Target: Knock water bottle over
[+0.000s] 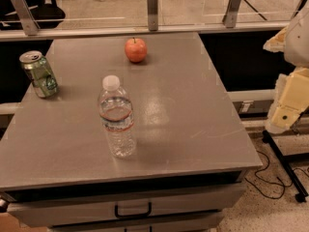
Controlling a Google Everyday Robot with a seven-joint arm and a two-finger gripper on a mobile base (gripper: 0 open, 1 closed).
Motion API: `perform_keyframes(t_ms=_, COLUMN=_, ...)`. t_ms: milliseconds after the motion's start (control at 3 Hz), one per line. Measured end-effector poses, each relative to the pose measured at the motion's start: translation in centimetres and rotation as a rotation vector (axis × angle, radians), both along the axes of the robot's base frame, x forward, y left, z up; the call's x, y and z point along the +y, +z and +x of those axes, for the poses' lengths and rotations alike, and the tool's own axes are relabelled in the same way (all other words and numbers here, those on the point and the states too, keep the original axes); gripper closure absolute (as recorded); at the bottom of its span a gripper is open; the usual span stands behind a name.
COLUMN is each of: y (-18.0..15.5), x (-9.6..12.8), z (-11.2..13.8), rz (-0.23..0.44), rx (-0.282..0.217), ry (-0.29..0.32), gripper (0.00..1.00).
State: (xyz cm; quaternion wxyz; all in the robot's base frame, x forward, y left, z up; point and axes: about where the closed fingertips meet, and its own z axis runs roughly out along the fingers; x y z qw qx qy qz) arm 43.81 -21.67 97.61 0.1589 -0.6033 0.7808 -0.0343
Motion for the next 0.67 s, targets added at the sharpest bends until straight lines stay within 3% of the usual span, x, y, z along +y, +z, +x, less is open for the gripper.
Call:
perform_keyframes(t_ms=333, y=0.1, x=0.1, z=0.0, rz=0.001, rx=-0.004, ry=0.001, gripper=0.00)
perform_keyframes(t_ms=667, y=-1.5, x=2.5, z=0.9, rz=0.075, rx=-0.010, ry=0.045, gripper=0.00)
